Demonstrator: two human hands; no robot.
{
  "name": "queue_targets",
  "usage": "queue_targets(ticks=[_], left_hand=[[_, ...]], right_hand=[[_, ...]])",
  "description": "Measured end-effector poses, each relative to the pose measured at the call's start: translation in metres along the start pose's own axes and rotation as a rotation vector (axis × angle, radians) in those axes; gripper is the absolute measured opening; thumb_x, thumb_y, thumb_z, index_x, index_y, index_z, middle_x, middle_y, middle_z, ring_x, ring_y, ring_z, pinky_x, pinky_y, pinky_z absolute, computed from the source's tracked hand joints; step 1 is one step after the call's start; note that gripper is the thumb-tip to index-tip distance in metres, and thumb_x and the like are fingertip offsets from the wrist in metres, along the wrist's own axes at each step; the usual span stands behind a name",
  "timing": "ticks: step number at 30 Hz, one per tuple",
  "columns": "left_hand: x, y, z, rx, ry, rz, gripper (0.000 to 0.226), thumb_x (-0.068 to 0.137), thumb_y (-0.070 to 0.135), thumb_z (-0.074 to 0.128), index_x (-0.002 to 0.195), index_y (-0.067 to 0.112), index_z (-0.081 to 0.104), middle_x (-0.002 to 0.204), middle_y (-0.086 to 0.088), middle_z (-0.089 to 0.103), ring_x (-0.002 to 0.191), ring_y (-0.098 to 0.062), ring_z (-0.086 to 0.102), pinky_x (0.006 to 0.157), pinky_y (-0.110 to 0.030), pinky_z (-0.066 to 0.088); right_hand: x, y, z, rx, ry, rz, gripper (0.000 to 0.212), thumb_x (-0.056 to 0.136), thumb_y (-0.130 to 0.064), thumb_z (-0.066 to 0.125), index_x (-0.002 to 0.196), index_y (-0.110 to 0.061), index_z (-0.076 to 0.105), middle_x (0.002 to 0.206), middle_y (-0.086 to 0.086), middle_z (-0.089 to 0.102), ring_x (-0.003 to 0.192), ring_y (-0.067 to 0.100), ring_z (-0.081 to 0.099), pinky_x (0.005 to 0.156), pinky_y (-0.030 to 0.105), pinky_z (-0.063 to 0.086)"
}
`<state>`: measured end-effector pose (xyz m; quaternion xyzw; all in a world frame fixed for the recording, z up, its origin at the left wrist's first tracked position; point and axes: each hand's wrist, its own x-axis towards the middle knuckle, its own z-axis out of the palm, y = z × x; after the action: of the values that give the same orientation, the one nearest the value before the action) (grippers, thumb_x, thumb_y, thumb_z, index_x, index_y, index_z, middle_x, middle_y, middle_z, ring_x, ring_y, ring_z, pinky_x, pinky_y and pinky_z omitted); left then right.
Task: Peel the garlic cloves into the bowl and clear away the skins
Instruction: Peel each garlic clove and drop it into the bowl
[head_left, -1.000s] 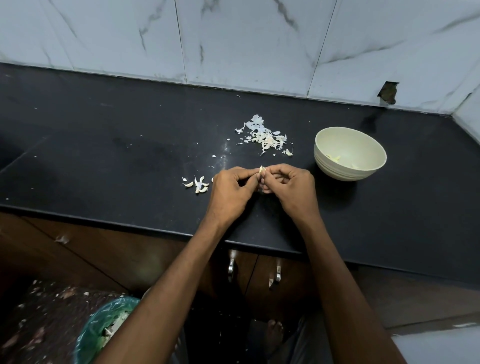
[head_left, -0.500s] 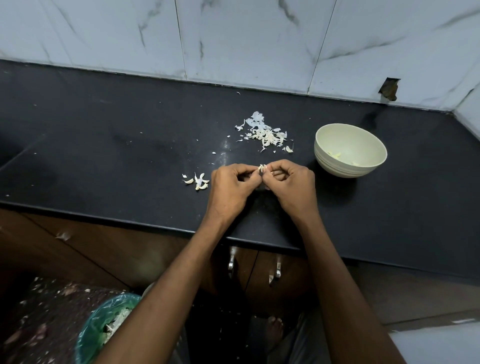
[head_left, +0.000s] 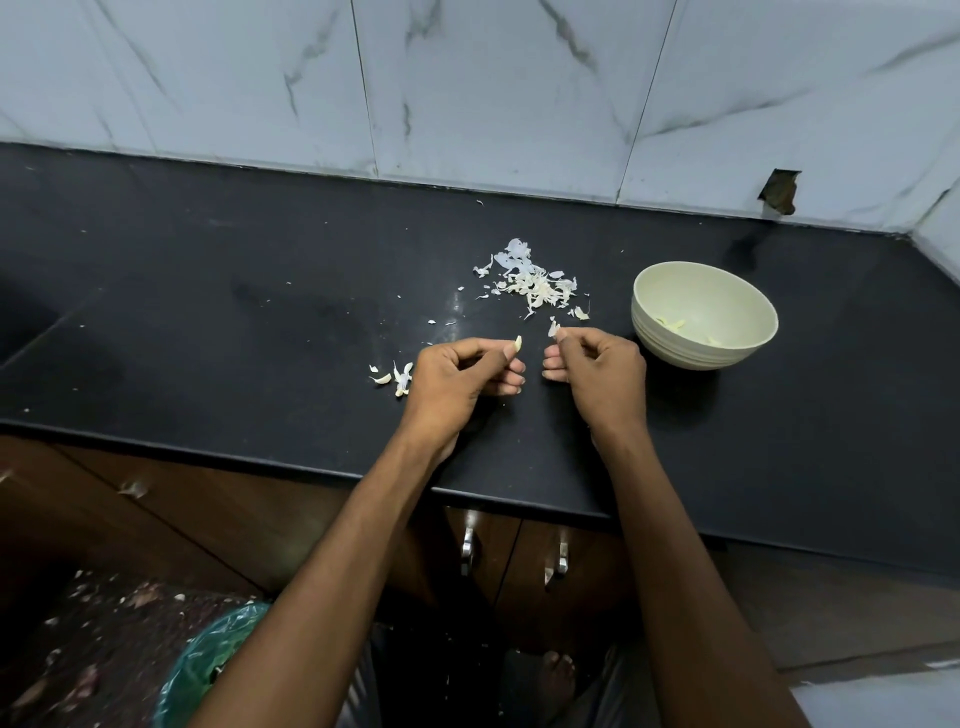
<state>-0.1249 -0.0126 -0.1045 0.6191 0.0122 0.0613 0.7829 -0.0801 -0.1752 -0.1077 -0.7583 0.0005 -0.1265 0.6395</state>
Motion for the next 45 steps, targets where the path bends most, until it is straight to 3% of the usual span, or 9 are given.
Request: queue_targets(ticks=[5, 7, 10, 17, 22, 29, 37, 42, 45], left_hand=[[0.002, 0.000, -0.002, -0.013, -0.017, -0.009, 0.023, 0.099, 0.009, 0.068, 0.110, -0.012, 0.071, 0.084, -0.015, 0.071, 0.071, -0.018, 0.068, 0.075, -0.029, 0.061], [0.002, 0.000, -0.002, -0.008, -0.021, -0.003, 0.023, 0.100, 0.007, 0.065, 0.111, -0.013, 0.069, 0.083, -0.013, 0.070, 0.071, -0.017, 0.067, 0.074, -0.028, 0.061], [0.002, -0.001, -0.004, -0.003, -0.027, 0.006, 0.023, 0.101, 0.005, 0.063, 0.113, -0.014, 0.068, 0.084, -0.013, 0.069, 0.071, -0.017, 0.067, 0.073, -0.026, 0.060], [0.004, -0.005, -0.006, 0.074, -0.074, 0.039, 0.021, 0.102, 0.003, 0.059, 0.112, -0.013, 0.069, 0.088, -0.017, 0.069, 0.075, -0.017, 0.064, 0.076, -0.028, 0.060], [0.001, -0.004, -0.005, 0.103, -0.106, 0.038, 0.020, 0.104, 0.002, 0.056, 0.110, -0.009, 0.071, 0.090, -0.018, 0.070, 0.077, -0.019, 0.064, 0.075, -0.027, 0.059], [0.002, -0.004, -0.001, 0.024, -0.026, 0.009, 0.019, 0.102, 0.005, 0.061, 0.109, -0.010, 0.070, 0.087, -0.019, 0.068, 0.078, -0.027, 0.064, 0.074, -0.028, 0.058], [-0.001, -0.007, 0.002, 0.059, 0.023, 0.039, 0.017, 0.101, 0.004, 0.062, 0.105, -0.009, 0.073, 0.083, -0.018, 0.069, 0.074, -0.025, 0.065, 0.071, -0.028, 0.058], [-0.002, -0.004, 0.004, 0.106, 0.149, 0.085, 0.013, 0.097, 0.000, 0.068, 0.109, 0.000, 0.074, 0.084, -0.015, 0.074, 0.071, -0.021, 0.069, 0.070, -0.029, 0.058], [-0.002, -0.004, 0.001, 0.131, 0.247, 0.160, 0.019, 0.096, 0.001, 0.070, 0.112, 0.007, 0.075, 0.090, -0.009, 0.078, 0.073, -0.016, 0.072, 0.073, -0.024, 0.058]], right_hand=[[0.003, -0.002, 0.005, -0.128, 0.120, -0.041, 0.016, 0.082, -0.023, 0.087, 0.081, -0.015, 0.074, 0.071, -0.003, 0.075, 0.062, 0.011, 0.074, 0.071, 0.036, 0.063], [0.001, -0.002, 0.002, -0.061, 0.043, -0.086, 0.012, 0.088, -0.007, 0.076, 0.095, -0.017, 0.077, 0.091, -0.006, 0.079, 0.084, 0.007, 0.076, 0.086, 0.038, 0.062], [-0.005, -0.003, 0.000, -0.048, -0.081, -0.196, 0.051, 0.084, 0.016, 0.051, 0.110, -0.018, 0.079, 0.117, -0.005, 0.076, 0.115, 0.003, 0.068, 0.104, 0.035, 0.055], [-0.014, -0.006, 0.005, 0.050, -0.299, -0.199, 0.019, 0.095, -0.008, 0.075, 0.113, -0.014, 0.079, 0.103, 0.002, 0.079, 0.086, 0.010, 0.073, 0.067, 0.025, 0.056], [-0.021, -0.007, 0.002, 0.037, -0.199, -0.195, 0.013, 0.093, -0.008, 0.077, 0.097, -0.020, 0.079, 0.087, -0.001, 0.079, 0.079, 0.013, 0.075, 0.065, 0.033, 0.061], [-0.035, -0.018, -0.027, 0.003, 0.083, -0.325, 0.012, 0.095, -0.013, 0.076, 0.106, -0.015, 0.079, 0.094, -0.003, 0.079, 0.084, 0.017, 0.076, 0.075, 0.049, 0.064], [0.006, -0.053, -0.114, -0.179, 0.297, -0.430, 0.020, 0.100, -0.020, 0.070, 0.117, -0.017, 0.080, 0.105, -0.003, 0.076, 0.092, 0.017, 0.073, 0.084, 0.038, 0.060], [0.031, -0.041, -0.130, -0.481, 0.216, -0.361, 0.039, 0.096, 0.008, 0.055, 0.121, -0.011, 0.077, 0.123, 0.005, 0.070, 0.113, 0.016, 0.066, 0.102, 0.016, 0.048], [0.021, -0.045, -0.125, -0.374, 0.230, -0.318, 0.049, 0.087, 0.014, 0.048, 0.113, -0.013, 0.080, 0.119, -0.003, 0.074, 0.111, 0.010, 0.067, 0.097, 0.011, 0.048]])
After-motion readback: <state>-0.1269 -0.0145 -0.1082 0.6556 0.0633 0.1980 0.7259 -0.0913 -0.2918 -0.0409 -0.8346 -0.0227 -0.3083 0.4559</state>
